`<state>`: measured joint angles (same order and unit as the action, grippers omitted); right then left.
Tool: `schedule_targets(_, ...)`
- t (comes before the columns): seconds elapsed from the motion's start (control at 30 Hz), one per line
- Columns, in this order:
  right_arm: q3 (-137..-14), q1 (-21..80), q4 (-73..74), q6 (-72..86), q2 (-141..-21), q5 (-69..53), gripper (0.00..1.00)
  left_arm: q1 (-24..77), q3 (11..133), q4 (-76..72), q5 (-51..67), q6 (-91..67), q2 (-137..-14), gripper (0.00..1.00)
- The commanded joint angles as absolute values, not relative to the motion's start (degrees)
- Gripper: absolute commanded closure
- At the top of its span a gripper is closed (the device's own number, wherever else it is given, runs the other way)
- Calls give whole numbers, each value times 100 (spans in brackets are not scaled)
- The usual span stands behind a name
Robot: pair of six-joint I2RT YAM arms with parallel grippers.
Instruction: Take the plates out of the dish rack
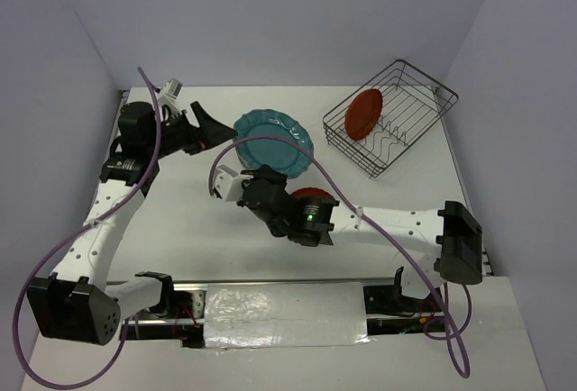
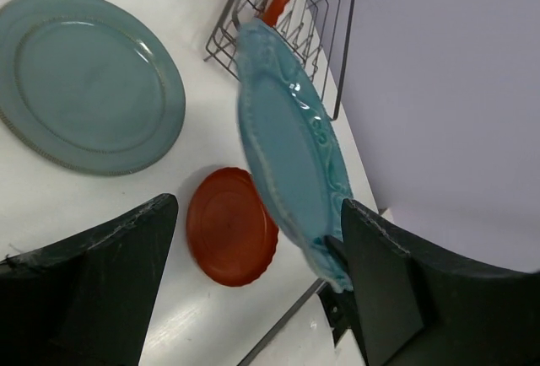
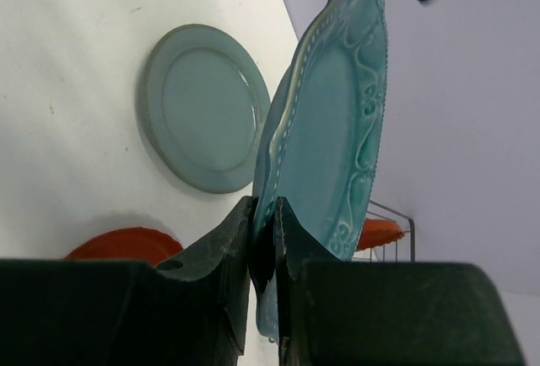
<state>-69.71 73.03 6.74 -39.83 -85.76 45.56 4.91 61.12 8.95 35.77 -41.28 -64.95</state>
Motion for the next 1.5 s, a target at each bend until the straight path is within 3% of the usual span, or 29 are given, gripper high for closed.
schedule_targets(0.0,-7417,7365,-282,-4386,-8613,4957,100,668,6074,519,3560,-4227,-6486,9)
schedule_targets(0.37,-7603,7374,-746,-4649,-9202,5080,100,975,5520,194,3305,-4298,-6934,16)
schedule_targets(0.47,-7620,7374,-923,-4702,-9281,5115,100,976,5362,62,3331,-4333,-6961,22)
schedule_targets(0.57,-7664,7374,-932,-4676,-9360,5089,100,967,5195,-263,3296,-4456,-6917,39)
schedule_targets(0.67,-7682,7383,-923,-4632,-9430,5106,100,976,5107,-439,3243,-4552,-6926,67)
schedule_targets(0.7,-7664,7374,-949,-4614,-9439,5098,100,976,5089,-483,3261,-4579,-6969,81)
schedule_targets(0.77,-7664,7365,-940,-4588,-9466,5106,100,976,5045,-624,3296,-4632,-7048,97)
schedule_targets(0.8,-7673,7374,-845,-4544,-9475,5089,100,967,5045,-641,3270,-4649,-7066,100)
schedule_targets(0.97,-7594,7365,-458,-3921,-9238,4905,78,949,4825,-1133,3085,-5036,-7128,100)
schedule_targets(1.0,-7594,7357,-213,-3772,-9133,4861,71,932,4808,-1186,3015,-5184,-7154,100)
schedule_targets(1.03,-7533,7356,-115,-3492,-9071,4852,51,897,4808,-1300,2980,-5246,-7207,100)
schedule_targets(1.13,-7392,7374,333,-2799,-8773,4808,35,774,5027,-1283,2839,-5352,-7365,100)
schedule_targets(1.23,-7513,7462,771,-1747,-8518,4843,28,529,5212,-1344,2874,-5510,-7567,100)
schedule_targets(1.47,-7622,7699,3303,1667,-7965,5072,25,-272,5616,-801,2400,-5291,-7515,100)
